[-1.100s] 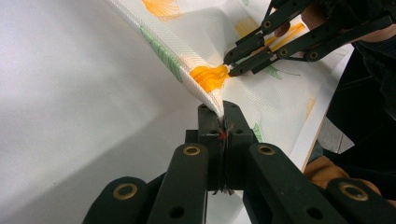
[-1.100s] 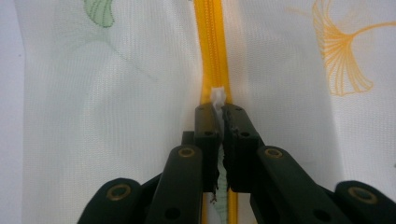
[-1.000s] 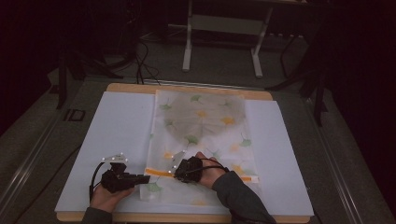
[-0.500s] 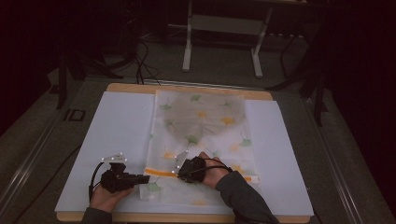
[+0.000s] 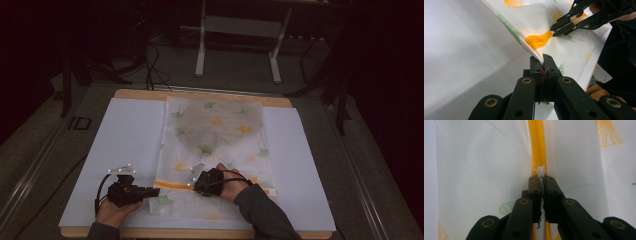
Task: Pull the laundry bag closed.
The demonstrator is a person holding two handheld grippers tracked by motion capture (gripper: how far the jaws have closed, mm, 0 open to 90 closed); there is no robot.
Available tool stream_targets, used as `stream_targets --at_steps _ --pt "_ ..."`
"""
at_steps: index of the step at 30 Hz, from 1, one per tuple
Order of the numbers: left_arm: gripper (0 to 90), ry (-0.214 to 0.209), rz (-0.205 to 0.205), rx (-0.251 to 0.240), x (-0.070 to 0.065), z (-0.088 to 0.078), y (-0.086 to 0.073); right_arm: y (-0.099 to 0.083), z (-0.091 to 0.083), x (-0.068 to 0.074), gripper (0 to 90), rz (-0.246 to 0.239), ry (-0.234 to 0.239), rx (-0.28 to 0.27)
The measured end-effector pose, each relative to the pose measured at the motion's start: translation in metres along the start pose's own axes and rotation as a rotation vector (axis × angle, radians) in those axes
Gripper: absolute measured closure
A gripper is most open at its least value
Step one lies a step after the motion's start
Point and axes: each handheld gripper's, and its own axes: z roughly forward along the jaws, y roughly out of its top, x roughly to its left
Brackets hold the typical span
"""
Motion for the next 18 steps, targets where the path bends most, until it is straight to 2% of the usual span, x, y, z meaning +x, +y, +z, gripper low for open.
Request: stream_targets --at_steps 18 --pt "88.6 0.0 0.0 -0.001 0.0 -0.001 0.0 -0.011 -0.005 -0.001 85.7 0.011 -0.003 0.005"
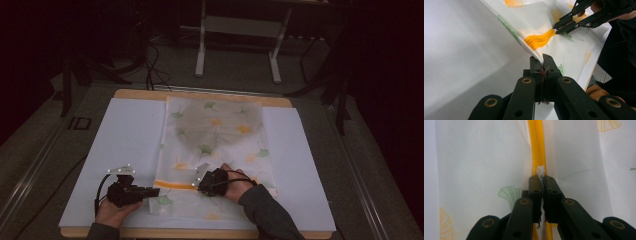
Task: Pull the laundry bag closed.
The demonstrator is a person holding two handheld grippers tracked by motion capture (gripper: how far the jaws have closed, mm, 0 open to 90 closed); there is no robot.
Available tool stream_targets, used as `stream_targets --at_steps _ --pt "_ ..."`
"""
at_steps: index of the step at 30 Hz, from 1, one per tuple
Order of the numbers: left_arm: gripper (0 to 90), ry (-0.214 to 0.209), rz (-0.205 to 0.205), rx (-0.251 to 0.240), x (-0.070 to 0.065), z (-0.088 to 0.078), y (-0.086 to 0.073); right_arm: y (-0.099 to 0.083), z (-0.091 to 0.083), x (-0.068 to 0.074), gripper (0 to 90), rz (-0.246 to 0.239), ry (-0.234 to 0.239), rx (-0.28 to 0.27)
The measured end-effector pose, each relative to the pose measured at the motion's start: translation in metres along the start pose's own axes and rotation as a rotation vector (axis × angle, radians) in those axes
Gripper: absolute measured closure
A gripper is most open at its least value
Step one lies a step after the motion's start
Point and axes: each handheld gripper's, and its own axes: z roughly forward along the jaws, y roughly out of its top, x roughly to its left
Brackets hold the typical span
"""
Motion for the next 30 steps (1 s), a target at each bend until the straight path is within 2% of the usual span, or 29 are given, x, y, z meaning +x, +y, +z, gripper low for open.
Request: stream_targets --at_steps 23,30 --pt "88.6 -0.006 -0.004 0.001 0.001 -0.001 0.0 -0.011 -0.005 -0.001 86.5 0.015 -0.004 0.005" --pt "88.6 -0.006 -0.005 0.001 0.001 0.0 0.0 -0.012 -0.005 -0.001 90.0 0.008 -0.013 0.009"
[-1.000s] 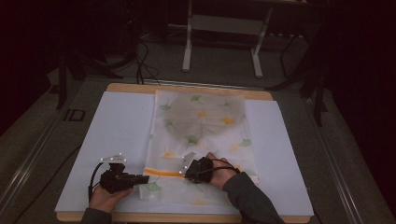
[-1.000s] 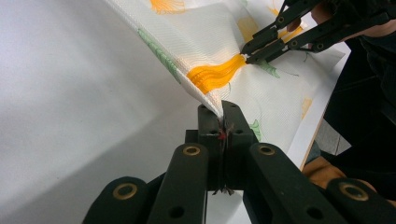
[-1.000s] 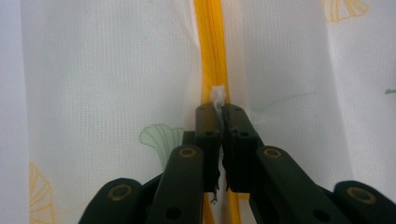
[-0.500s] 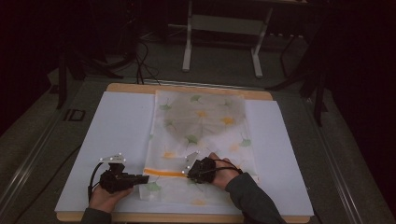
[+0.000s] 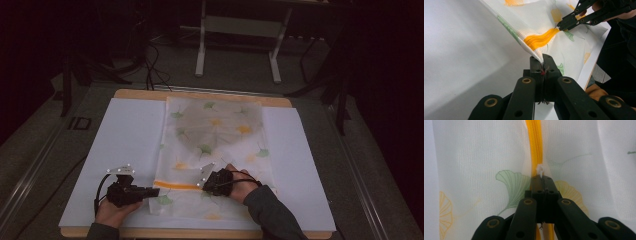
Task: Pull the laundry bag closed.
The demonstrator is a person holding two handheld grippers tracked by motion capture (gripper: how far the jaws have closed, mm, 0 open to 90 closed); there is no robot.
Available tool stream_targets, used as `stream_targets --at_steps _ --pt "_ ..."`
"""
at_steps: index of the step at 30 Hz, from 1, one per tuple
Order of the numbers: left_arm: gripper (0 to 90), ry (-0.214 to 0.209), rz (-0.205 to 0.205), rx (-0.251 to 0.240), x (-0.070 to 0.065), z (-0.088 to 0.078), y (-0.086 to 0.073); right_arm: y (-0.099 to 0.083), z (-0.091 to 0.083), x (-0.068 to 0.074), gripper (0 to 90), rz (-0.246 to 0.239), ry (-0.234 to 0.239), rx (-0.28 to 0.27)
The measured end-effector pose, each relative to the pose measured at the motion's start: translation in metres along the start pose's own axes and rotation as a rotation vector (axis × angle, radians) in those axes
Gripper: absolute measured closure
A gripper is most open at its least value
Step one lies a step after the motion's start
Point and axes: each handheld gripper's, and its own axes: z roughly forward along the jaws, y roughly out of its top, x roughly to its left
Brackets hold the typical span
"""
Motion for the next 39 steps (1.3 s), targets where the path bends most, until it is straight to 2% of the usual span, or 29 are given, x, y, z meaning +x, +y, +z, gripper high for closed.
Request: stream_targets --at_steps 9,12,18,26,39 --pt "88.6 0.0 0.001 0.0 0.0 0.0 0.0 -0.001 0.0 0.001 90.0 -0.008 -0.012 -0.002" --pt "88.6 0.0 -0.002 -0.003 0.001 -0.001 0.0 -0.003 -0.001 0.002 90.0 -0.015 -0.046 0.003" --pt "88.6 0.001 -0.002 -0.001 0.001 -0.001 0.0 -0.009 -0.004 0.002 90.0 -0.006 -0.039 0.003" --pt "88.6 0.0 -0.002 -0.005 0.001 -0.001 0.0 -0.012 -0.006 0.003 90.0 -0.01 -0.063 0.001" --pt "88.6 0.0 -0.003 -0.006 0.001 -0.002 -0.001 -0.022 -0.011 0.002 90.0 0.002 -0.067 0.021"
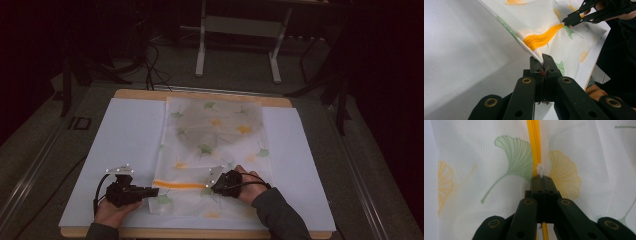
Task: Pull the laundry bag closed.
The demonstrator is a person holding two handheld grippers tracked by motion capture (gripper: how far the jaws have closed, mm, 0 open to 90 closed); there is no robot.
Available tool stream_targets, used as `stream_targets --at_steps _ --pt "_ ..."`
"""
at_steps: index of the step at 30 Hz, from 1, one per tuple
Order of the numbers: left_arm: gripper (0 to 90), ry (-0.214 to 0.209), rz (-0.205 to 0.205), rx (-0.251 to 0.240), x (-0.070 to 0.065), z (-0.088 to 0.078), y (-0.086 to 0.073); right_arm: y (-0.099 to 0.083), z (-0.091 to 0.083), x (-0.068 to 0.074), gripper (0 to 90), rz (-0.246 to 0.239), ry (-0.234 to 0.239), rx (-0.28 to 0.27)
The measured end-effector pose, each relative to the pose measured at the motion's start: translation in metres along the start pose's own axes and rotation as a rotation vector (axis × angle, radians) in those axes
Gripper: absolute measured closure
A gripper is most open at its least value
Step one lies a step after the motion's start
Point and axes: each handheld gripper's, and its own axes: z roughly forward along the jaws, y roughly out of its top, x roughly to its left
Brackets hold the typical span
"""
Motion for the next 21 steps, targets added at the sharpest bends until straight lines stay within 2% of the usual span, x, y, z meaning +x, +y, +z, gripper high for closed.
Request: stream_targets --at_steps 21 --pt "88.6 0.002 0.0 -0.003 0.0 -0.001 0.0 -0.019 -0.008 -0.001 90.0 0.029 -0.01 0.005"
